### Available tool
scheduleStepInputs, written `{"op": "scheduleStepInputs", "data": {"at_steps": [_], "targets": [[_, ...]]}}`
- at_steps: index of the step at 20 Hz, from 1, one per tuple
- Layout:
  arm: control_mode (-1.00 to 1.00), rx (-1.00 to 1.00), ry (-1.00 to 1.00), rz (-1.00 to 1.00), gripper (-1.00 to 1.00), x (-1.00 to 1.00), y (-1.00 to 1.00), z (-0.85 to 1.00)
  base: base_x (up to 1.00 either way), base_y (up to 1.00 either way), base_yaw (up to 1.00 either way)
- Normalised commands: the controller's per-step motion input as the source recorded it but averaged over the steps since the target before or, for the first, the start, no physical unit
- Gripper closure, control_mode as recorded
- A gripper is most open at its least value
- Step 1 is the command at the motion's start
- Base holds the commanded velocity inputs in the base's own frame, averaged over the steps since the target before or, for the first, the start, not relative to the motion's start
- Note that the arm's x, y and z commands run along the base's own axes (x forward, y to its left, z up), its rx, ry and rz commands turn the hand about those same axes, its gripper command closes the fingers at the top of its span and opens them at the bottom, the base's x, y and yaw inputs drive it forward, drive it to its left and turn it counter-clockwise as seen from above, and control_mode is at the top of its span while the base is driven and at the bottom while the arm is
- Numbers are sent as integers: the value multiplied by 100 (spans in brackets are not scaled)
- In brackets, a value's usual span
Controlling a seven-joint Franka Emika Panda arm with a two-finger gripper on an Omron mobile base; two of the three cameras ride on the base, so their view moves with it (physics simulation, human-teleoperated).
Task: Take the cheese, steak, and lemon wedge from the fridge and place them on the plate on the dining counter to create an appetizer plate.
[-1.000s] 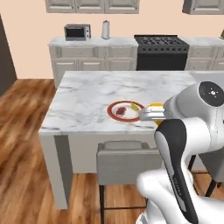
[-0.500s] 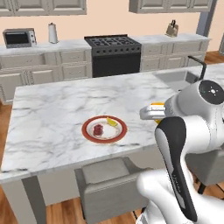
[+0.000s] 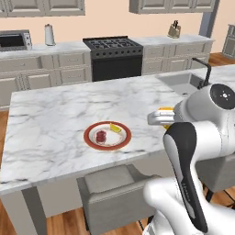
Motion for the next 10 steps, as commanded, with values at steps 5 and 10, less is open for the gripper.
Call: {"op": "scheduleStepInputs", "data": {"at_steps": [5, 10], "targets": [[-100, 0, 6, -1, 100, 36, 22, -31, 0, 0, 0], [-100, 5, 16, 0, 100, 65, 50, -57, 0, 0, 0]]}}
